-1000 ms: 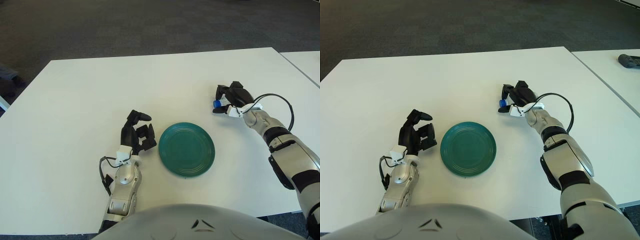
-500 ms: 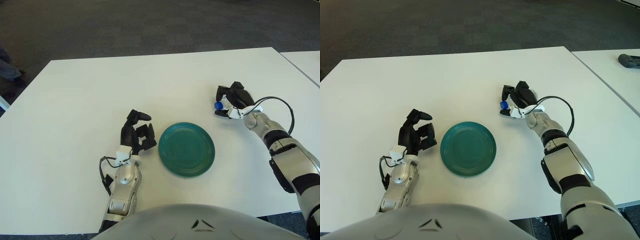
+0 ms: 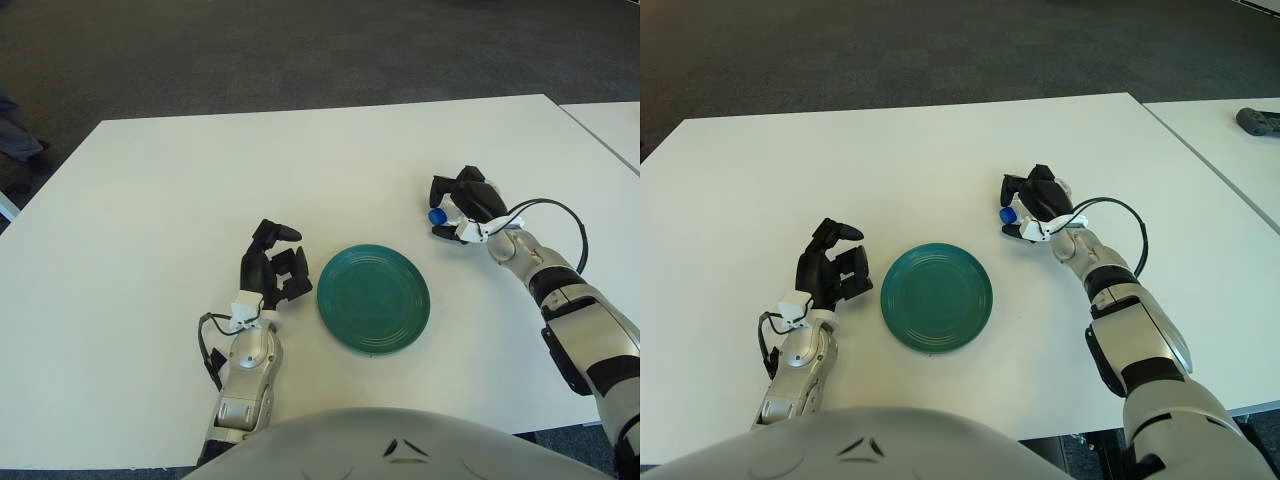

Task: Put the bottle into the plate.

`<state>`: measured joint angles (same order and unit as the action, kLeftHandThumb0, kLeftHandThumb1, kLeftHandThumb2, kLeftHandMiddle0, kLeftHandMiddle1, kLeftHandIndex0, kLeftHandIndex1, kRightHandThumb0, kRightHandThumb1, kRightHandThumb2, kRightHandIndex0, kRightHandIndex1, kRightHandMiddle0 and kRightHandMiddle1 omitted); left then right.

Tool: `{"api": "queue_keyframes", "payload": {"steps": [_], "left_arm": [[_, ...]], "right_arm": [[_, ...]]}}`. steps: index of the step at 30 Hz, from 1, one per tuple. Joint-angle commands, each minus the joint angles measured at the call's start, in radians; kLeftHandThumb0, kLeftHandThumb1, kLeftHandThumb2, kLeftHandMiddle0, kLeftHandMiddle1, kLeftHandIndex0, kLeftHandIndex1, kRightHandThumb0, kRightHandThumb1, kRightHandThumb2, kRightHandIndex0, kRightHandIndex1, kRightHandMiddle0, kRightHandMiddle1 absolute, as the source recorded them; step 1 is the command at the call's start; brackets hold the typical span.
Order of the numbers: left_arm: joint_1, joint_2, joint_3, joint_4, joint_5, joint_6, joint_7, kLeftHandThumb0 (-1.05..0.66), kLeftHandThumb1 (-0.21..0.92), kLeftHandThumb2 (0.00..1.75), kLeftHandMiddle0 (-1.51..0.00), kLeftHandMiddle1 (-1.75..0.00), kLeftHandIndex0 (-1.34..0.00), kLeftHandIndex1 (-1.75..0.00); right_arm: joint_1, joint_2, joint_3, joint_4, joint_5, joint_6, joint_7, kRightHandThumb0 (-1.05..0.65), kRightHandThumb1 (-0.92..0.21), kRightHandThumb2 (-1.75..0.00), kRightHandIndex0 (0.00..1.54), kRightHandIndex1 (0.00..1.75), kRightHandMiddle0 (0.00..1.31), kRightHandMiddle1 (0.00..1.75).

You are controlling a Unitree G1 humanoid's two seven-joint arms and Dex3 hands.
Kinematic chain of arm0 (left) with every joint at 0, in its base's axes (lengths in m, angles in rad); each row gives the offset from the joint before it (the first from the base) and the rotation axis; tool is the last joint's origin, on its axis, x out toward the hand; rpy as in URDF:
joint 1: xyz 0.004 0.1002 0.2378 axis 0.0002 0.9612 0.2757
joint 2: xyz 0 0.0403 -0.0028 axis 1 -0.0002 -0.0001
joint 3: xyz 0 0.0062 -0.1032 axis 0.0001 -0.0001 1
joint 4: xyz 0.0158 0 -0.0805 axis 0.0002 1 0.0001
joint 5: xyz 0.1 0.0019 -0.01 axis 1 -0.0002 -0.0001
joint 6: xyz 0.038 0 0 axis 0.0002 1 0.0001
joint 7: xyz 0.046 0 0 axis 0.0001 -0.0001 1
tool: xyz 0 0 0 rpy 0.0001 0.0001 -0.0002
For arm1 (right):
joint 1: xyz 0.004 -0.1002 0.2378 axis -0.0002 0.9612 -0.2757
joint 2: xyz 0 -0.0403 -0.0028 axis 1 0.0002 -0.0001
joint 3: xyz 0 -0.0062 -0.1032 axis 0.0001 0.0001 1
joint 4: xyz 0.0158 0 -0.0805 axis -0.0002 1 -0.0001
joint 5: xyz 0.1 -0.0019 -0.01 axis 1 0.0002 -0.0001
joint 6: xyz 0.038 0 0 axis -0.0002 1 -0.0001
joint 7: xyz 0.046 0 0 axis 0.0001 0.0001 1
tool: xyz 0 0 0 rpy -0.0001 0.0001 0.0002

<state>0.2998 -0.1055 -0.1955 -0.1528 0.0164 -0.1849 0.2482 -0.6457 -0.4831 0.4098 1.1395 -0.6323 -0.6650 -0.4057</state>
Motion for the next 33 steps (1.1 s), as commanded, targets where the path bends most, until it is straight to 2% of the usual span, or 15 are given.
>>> {"api": "queue_keyframes", "payload": {"steps": [1, 18, 26, 33], "left_arm": [[-0.016, -0.034, 0.009, 0.001, -0.005, -0.003, -0.004, -0.48, 0.33, 1.3, -1.32, -1.75, -0.61, -1.75], [-0.033, -0.038, 0.019, 0.025, -0.001, -0.012, 0.0, -0.48, 0.33, 1.3, -1.33, -1.75, -0.61, -1.75], [-0.039, -0.034, 0.022, 0.037, -0.006, -0.019, -0.008, -0.48, 0.33, 1.3, -1.33, -1.75, -0.61, -1.75], [-0.045, -0.033, 0.026, 0.051, -0.011, -0.022, -0.018, -0.48, 0.33, 1.3, -1.32, -1.75, -0.61, -1.75]], "right_arm": [[0.022, -0.024, -0.019, -0.047, 0.018, -0.03, 0.001, -0.03, -0.09, -1.57, 1.35, 1.75, 1.16, 1.75], [0.092, -0.048, -0.088, -0.191, 0.047, -0.062, 0.029, -0.04, -0.1, -1.56, 1.35, 1.75, 1.17, 1.75], [0.149, -0.066, -0.132, -0.302, 0.065, -0.088, 0.039, -0.06, -0.11, -1.54, 1.35, 1.75, 1.16, 1.75], [0.201, -0.075, -0.177, -0.434, 0.101, -0.063, 0.094, -0.07, -0.11, -1.55, 1.35, 1.75, 1.17, 1.75]]}}
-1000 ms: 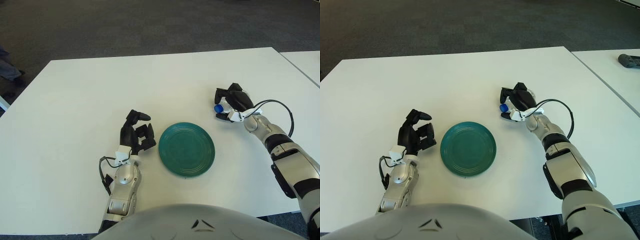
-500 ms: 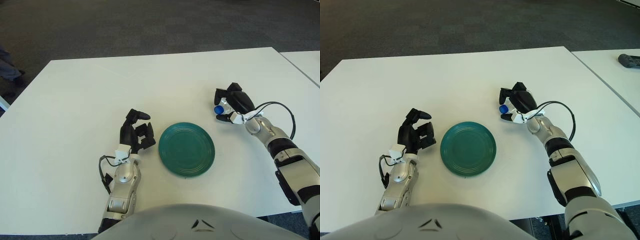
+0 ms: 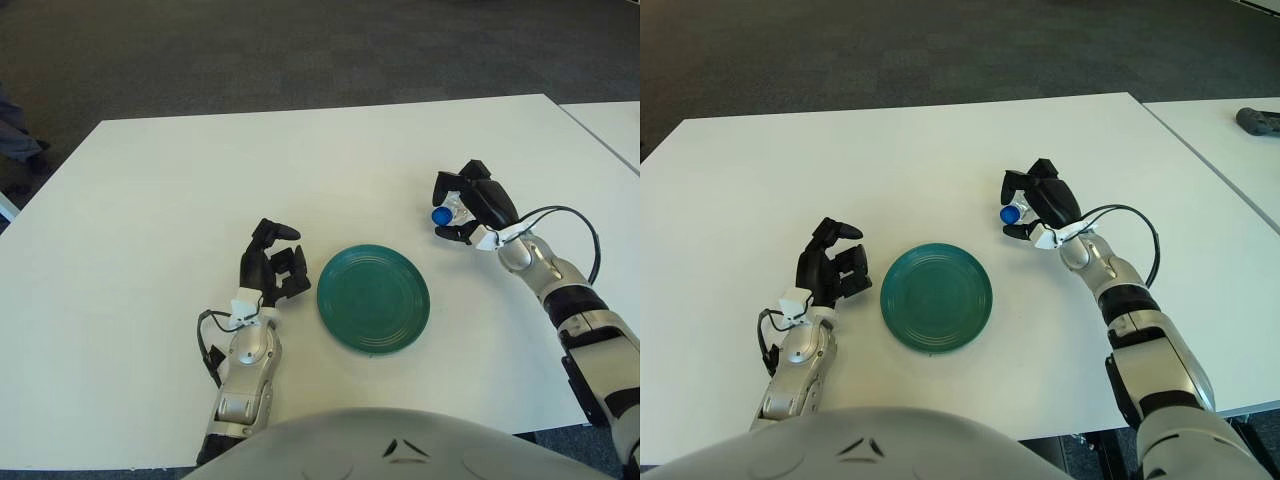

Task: Put the bottle into the plate.

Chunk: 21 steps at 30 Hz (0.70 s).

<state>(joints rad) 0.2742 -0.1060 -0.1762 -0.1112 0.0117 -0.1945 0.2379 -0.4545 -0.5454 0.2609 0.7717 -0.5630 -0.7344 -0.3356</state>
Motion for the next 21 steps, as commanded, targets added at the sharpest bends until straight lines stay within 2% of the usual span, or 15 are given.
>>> {"api": "queue_keyframes", "payload": {"steps": [1, 13, 21], "left_arm": [[-0.021, -0.032, 0.008, 0.013, -0.008, -0.014, -0.008, -0.48, 0.33, 1.3, -1.32, -1.75, -0.61, -1.75], [-0.032, -0.032, 0.016, 0.044, 0.003, -0.018, -0.004, -0.48, 0.34, 1.28, -1.32, -1.75, -0.6, -1.75], [-0.043, -0.032, 0.022, 0.063, 0.002, -0.024, -0.008, -0.48, 0.35, 1.28, -1.32, -1.75, -0.59, -1.75]], "right_arm": [[0.014, -0.011, -0.032, -0.076, 0.035, 0.011, 0.031, -0.07, -0.11, -1.55, 1.35, 1.75, 1.17, 1.75], [0.02, -0.018, -0.101, -0.184, 0.079, 0.045, 0.102, -0.05, -0.1, -1.55, 1.35, 1.75, 1.16, 1.75], [0.079, -0.013, -0.153, -0.365, 0.112, 0.077, 0.155, -0.06, -0.11, -1.55, 1.35, 1.75, 1.16, 1.75]]}}
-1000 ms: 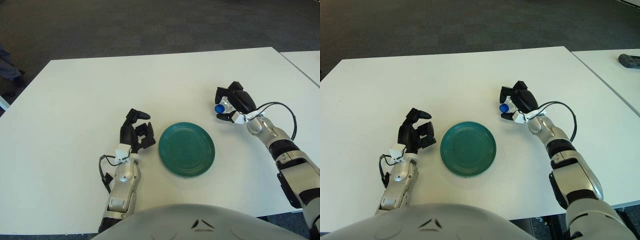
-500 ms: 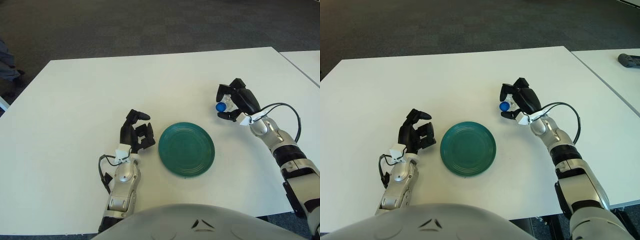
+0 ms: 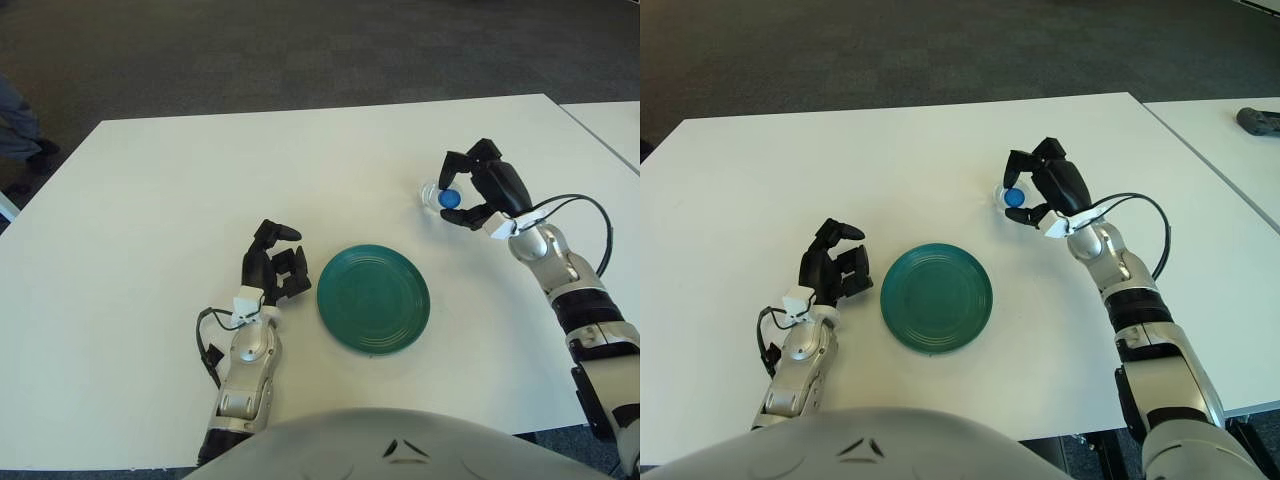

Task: Put the bottle into the plate.

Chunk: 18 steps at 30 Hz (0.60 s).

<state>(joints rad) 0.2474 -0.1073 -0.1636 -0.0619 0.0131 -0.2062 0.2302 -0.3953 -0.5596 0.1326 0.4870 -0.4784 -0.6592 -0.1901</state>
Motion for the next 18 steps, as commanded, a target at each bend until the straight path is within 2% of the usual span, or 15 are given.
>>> {"api": "queue_keyframes", "payload": {"steps": [1, 6, 10, 18], "left_arm": [[-0.018, -0.03, 0.011, 0.017, 0.0, -0.014, -0.001, -0.47, 0.35, 1.28, -1.32, -1.75, -0.59, -1.75], [-0.024, -0.029, 0.015, 0.029, 0.004, -0.019, 0.0, -0.47, 0.35, 1.27, -1.32, -1.75, -0.59, -1.75], [-0.031, -0.027, 0.02, 0.037, 0.001, -0.014, -0.005, -0.47, 0.35, 1.27, -1.31, -1.75, -0.59, -1.75], [-0.049, -0.026, 0.042, 0.073, 0.002, -0.026, 0.001, -0.48, 0.35, 1.28, -1.3, -1.75, -0.59, -1.75]], "right_arm": [[0.034, 0.005, -0.028, -0.107, 0.028, 0.004, 0.014, -0.06, -0.11, -1.55, 1.35, 1.75, 1.16, 1.75], [0.085, 0.022, -0.036, -0.188, 0.036, 0.014, 0.043, -0.08, -0.12, -1.56, 1.35, 1.75, 1.16, 1.75], [0.122, 0.039, -0.022, -0.221, 0.036, -0.011, 0.059, -0.11, -0.11, -1.57, 1.34, 1.75, 1.16, 1.75], [0.185, 0.061, 0.025, -0.275, -0.074, -0.092, 0.03, -0.17, -0.12, -1.59, 1.34, 1.75, 1.17, 1.75]]}}
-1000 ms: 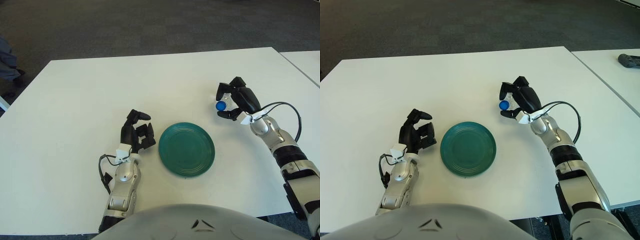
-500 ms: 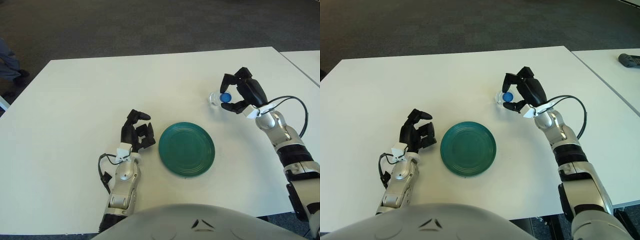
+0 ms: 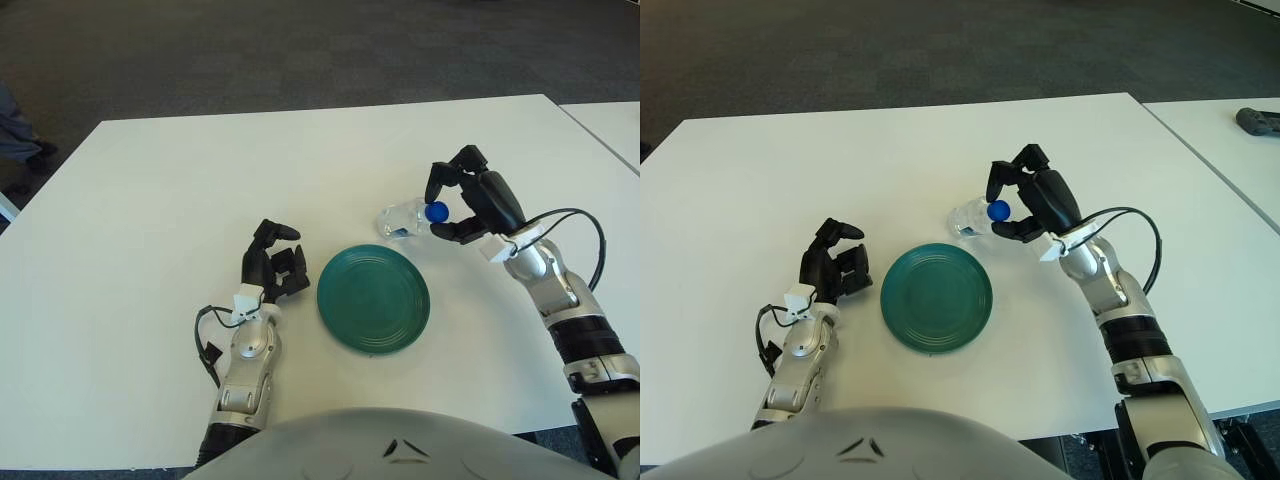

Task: Put the bottle into the plate.

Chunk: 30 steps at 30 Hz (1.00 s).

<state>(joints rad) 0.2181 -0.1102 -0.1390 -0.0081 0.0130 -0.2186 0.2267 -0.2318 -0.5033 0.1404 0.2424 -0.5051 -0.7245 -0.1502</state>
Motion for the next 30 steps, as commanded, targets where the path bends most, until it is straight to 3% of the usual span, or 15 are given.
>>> {"api": "queue_keyframes", "payload": {"steps": [1, 9, 15, 30], "left_arm": [[-0.022, -0.024, 0.02, 0.023, 0.004, -0.015, 0.008, -0.48, 0.35, 1.28, -1.3, -1.75, -0.59, -1.75], [-0.044, -0.022, 0.051, 0.051, 0.004, -0.015, 0.01, -0.48, 0.34, 1.28, -1.29, -1.75, -0.6, -1.75], [-0.05, -0.025, 0.064, 0.062, 0.009, -0.015, 0.014, -0.48, 0.35, 1.28, -1.28, -1.75, -0.59, -1.75], [-0.068, -0.032, 0.079, 0.083, 0.004, -0.014, 0.023, -0.47, 0.36, 1.26, -1.28, -1.75, -0.58, -1.75]], "right_arm": [[0.026, 0.004, 0.02, -0.037, -0.06, -0.032, -0.013, -0.18, -0.12, -1.59, 1.34, 1.75, 1.17, 1.75], [0.049, -0.005, 0.037, -0.076, -0.15, -0.084, -0.039, -0.21, -0.13, -1.6, 1.34, 1.75, 1.17, 1.75], [0.056, -0.002, 0.069, -0.072, -0.096, -0.144, 0.006, -0.22, -0.12, -1.61, 1.34, 1.75, 1.16, 1.75], [0.055, 0.022, 0.067, -0.07, -0.061, -0.204, 0.031, -0.21, -0.13, -1.58, 1.3, 1.75, 1.13, 1.75]]}}
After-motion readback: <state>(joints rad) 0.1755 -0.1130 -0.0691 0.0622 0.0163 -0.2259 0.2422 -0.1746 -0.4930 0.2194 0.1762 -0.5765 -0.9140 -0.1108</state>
